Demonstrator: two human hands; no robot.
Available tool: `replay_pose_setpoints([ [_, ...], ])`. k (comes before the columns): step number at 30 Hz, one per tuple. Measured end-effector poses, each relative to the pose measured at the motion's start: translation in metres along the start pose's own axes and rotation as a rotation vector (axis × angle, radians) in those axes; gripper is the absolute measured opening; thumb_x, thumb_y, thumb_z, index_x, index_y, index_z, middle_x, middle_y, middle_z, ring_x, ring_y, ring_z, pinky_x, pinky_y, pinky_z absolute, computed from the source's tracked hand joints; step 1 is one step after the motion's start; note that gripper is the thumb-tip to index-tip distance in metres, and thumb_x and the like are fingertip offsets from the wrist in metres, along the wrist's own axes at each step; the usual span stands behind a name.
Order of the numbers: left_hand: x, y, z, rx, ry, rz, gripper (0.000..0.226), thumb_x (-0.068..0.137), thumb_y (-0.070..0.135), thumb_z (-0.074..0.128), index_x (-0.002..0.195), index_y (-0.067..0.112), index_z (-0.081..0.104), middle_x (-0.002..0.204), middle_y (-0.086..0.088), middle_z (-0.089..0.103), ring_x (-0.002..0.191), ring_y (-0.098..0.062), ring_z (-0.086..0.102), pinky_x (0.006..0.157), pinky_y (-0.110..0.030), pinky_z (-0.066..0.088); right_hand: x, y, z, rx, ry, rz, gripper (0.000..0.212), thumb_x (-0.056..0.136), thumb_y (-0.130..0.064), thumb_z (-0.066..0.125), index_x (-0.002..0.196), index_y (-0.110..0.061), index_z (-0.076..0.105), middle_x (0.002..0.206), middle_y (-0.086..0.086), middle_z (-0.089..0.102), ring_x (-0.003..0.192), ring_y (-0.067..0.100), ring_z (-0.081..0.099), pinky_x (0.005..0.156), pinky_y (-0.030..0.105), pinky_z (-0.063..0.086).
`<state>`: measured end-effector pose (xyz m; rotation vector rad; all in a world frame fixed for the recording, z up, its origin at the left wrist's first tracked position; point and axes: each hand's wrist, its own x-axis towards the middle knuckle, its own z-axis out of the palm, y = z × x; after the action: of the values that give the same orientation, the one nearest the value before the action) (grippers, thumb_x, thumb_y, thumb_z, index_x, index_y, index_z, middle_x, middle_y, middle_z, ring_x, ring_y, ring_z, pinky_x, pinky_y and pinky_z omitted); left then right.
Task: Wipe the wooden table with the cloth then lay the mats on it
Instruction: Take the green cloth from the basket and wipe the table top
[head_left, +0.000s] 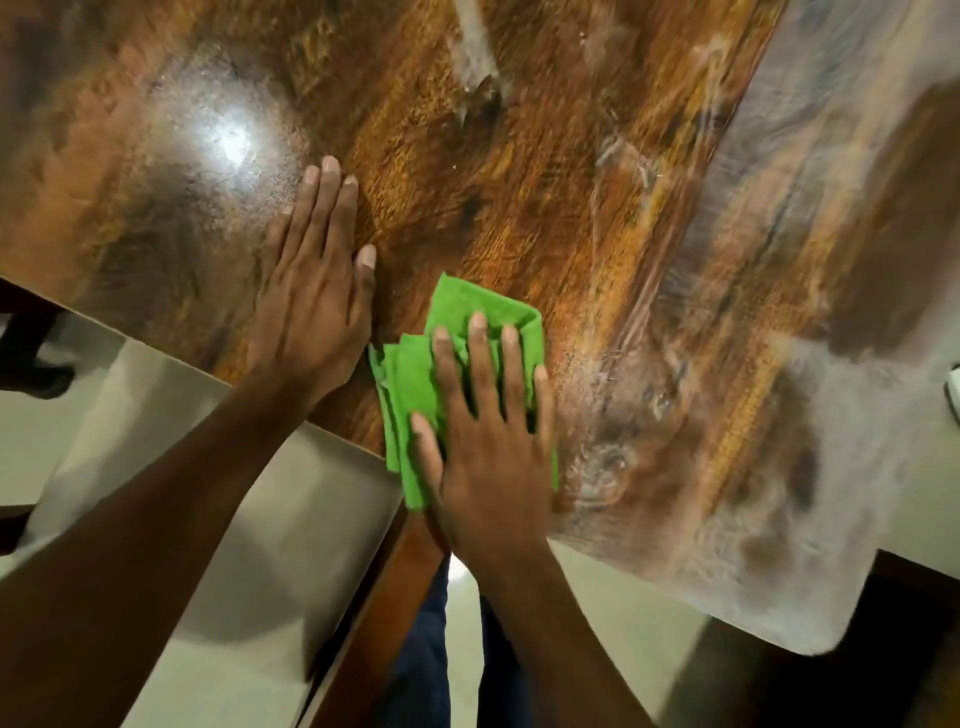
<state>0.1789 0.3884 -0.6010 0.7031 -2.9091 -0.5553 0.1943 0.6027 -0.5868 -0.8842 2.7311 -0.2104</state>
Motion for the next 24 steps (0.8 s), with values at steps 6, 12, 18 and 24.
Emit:
replay_pose_setpoints([
  [6, 0.000, 0.002, 0.000, 0.039, -0.025, 0.009, 0.062, 0.116, 0.040, 0.022, 0.171, 0.014, 0.010, 0.179, -0.005, 0.004, 0.166, -0.015, -0.003, 0.135, -0.041, 0.001, -0.031, 0.063, -0.011, -0.077, 0.036, 0.170, 0.073, 0.106, -0.055, 0.034, 0.171, -0.031, 0.011, 0.180, 0.001, -0.001, 0.167, 0.024, -0.002, 0.133, 0.054, 0.011],
  [12, 0.001, 0.010, -0.001, 0.096, -0.061, 0.090, 0.061, 0.116, 0.039, 0.023, 0.171, 0.016, 0.008, 0.179, -0.005, 0.003, 0.165, -0.015, -0.004, 0.132, -0.035, -0.005, 0.133, 0.109, -0.039, 0.003, 0.216, 0.211, 0.068, 0.110, -0.054, 0.024, 0.170, -0.025, 0.019, 0.179, 0.008, 0.009, 0.166, 0.029, 0.003, 0.132, 0.058, 0.009],
  [18, -0.003, 0.059, 0.014, 0.046, -0.014, 0.121, 0.060, 0.117, 0.037, 0.023, 0.171, 0.015, 0.010, 0.179, -0.006, 0.007, 0.166, -0.016, 0.002, 0.135, -0.040, 0.001, 0.113, 0.102, -0.029, -0.008, 0.248, 0.230, 0.068, 0.111, -0.052, 0.021, 0.171, -0.021, 0.017, 0.179, 0.011, 0.009, 0.166, 0.032, 0.005, 0.132, 0.057, 0.008],
  [24, -0.010, 0.118, 0.028, 0.005, -0.006, 0.174, 0.058, 0.117, 0.032, 0.023, 0.170, 0.012, 0.015, 0.179, -0.006, 0.011, 0.166, -0.016, 0.006, 0.134, -0.042, 0.007, -0.047, 0.068, -0.009, 0.036, 0.042, 0.128, 0.070, 0.112, -0.053, 0.028, 0.172, -0.026, 0.003, 0.180, 0.007, -0.006, 0.166, 0.026, -0.009, 0.134, 0.053, 0.003],
])
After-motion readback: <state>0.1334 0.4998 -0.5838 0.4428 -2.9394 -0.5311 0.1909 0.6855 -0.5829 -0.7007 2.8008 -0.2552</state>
